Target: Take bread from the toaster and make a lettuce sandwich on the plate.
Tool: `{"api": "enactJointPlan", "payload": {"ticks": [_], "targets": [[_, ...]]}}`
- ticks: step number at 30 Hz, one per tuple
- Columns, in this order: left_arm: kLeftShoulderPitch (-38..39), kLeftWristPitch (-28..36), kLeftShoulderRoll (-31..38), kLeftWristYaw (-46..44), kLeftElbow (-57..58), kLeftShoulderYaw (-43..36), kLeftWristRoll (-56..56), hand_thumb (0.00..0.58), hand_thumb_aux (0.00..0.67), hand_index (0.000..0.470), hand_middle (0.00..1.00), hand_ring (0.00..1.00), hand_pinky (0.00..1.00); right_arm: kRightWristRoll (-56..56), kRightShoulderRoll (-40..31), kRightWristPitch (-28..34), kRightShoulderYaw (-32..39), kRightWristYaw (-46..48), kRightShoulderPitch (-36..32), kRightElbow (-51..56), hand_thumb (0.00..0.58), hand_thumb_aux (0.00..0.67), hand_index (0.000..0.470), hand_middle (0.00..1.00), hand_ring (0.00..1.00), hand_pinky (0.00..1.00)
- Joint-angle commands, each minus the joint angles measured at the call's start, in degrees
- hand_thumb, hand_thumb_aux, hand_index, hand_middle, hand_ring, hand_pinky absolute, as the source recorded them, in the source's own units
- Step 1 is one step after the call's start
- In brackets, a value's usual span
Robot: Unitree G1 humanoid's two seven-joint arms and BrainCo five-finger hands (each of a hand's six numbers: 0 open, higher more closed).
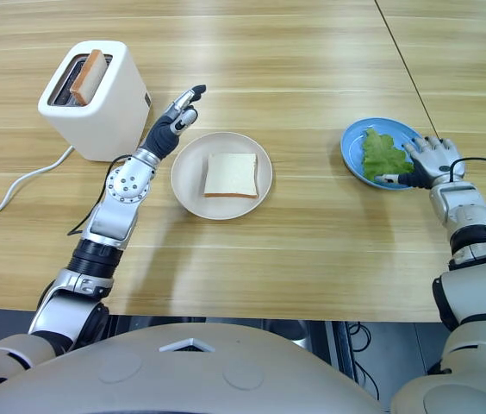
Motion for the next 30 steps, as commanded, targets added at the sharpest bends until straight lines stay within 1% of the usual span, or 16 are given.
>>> {"api": "enactJointPlan", "payload": {"ticks": [1, 5, 6, 7, 8, 15, 20, 21, 22, 23, 24, 25, 26, 27, 30], "targets": [[0.39, -0.17, -0.41, -0.63, 0.82, -0.05, -0.27, 0.0, 0.0, 0.0, 0.0, 0.0, 0.0, 0.3, 1.69, 0.41, 3.23, -0.67, -1.38, 3.59, 0.0, 0.0, 0.0, 0.0, 0.0, 0.0], [0.22, 0.15, -0.39, -0.79, 1.23, 0.44, -0.45, 0.0, 0.0, 0.0, 0.0, 0.0, 0.0, 1.57, 2.43, 0.41, 4.76, -0.64, -1.38, 4.84, 0.0, 0.0, 0.0, 0.0, 0.0, 0.0], [0.23, 0.21, -0.36, -0.82, 1.25, 0.53, -0.5, 0.0, 0.0, 0.0, 0.0, 0.0, 0.0, 2.27, 2.45, 0.22, 4.66, -0.63, -1.3, 4.9, 0.487, 0.402, 0.276, 0.0, 0.0, 0.0], [0.23, 0.24, -0.34, -0.84, 1.27, 0.6, -0.53, 0.0, 0.0, 0.0, 0.0, 0.0, 0.0, 3.07, 2.43, 0.07, 4.43, -0.79, -1.22, 4.85, 0.579, 0.649, 0.446, 0.0, 0.0, 0.0], [0.25, 0.26, -0.32, -0.84, 1.32, 0.66, -0.54, 0.0, 0.0, 0.0, 0.0, 0.0, 0.0, 3.63, 2.38, 0.02, 4.29, -1.07, -1.25, 4.71, 0.58, 0.67, 0.46, 0.0, 0.0, 0.0], [0.31, 0.24, -0.57, -0.5, 1.97, 0.66, -0.19, 0.0, 0.0, 0.0, 0.0, 0.0, 0.0, 6.27, 0.89, -0.78, 4.12, -3.72, -2.77, 2.14, 0.58, 0.67, 0.46, 0.0, 0.0, 0.0], [0.08, 0.02, -0.82, -0.44, 2.47, 0.68, -0.23, 0.0, 0.0, 0.0, 0.0, 0.0, 0.0, 8.24, -0.62, -1.47, 2.89, -5.96, -2.6, -0.62, 0.58, 0.67, 0.46, 0.01, 0.01, 0.01], [0.05, 0.03, -0.82, -0.42, 2.55, 0.73, -0.22, 0.0, 0.0, 0.0, 0.0, 0.0, 0.0, 8.98, -1.18, -1.77, 2.31, -6.43, -2.36, -1.81, 0.58, 0.67, 0.46, 0.22, 0.22, 0.22], [0.05, 0.02, -0.82, -0.37, 2.6, 0.8, -0.22, 0.0, 0.0, 0.0, 0.0, 0.0, 0.0, 9.67, -1.75, -2.19, 1.79, -6.78, -2.1, -3.17, 0.58, 0.67, 0.46, 0.48, 0.48, 0.48], [0.07, 0.0, -0.8, -0.34, 2.63, 0.88, -0.24, 0.0, 0.0, 0.0, 0.0, 0.0, 0.0, 10.28, -2.38, -2.54, 1.3, -7.01, -1.71, -4.81, 0.58, 0.67, 0.46, 0.48, 0.48, 0.48], [0.11, -0.01, -0.8, -0.3, 2.63, 0.95, -0.26, 0.0, 0.0, 0.0, 0.0, 0.0, 0.0, 10.73, -2.85, -2.73, 1.07, -7.0, -1.39, -6.17, 0.58, 0.67, 0.46, 0.62, 0.62, 0.62], [0.14, -0.06, -0.79, -0.24, 2.64, 1.06, -0.33, 0.0, 0.0, 0.0, 0.0, 0.0, 0.0, 11.22, -3.45, -2.94, 0.7, -6.93, -0.81, -7.98, 0.58, 0.67, 0.46, 0.95, 0.95, 0.95], [0.14, -0.15, -0.8, -0.15, 2.72, 1.21, -0.42, 0.0, 0.0, 0.0, 0.0, 0.0, 0.0, 11.83, -4.21, -3.13, 0.12, -6.71, -0.04, -10.27, 0.58, 0.67, 0.46, 0.95, 0.95, 0.95], [0.1, -0.19, -0.83, -0.07, 2.86, 1.38, -0.54, 0.0, 0.0, 0.0, 0.0, 0.0, 0.0, 12.47, -5.04, -3.18, -0.74, -6.36, 0.98, -13.1, 0.58, 0.67, 0.46, 1.0, 1.0, 1.0], [-0.05, -0.38, -0.93, 0.08, 3.26, 1.85, -0.83, 0.0, 0.0, 0.0, 0.0, 0.0, 0.0, 14.48, -6.96, -2.9, -3.63, -4.85, 4.77, -21.86, 0.58, 0.67, 0.46, 1.0, 1.0, 1.0]]}}
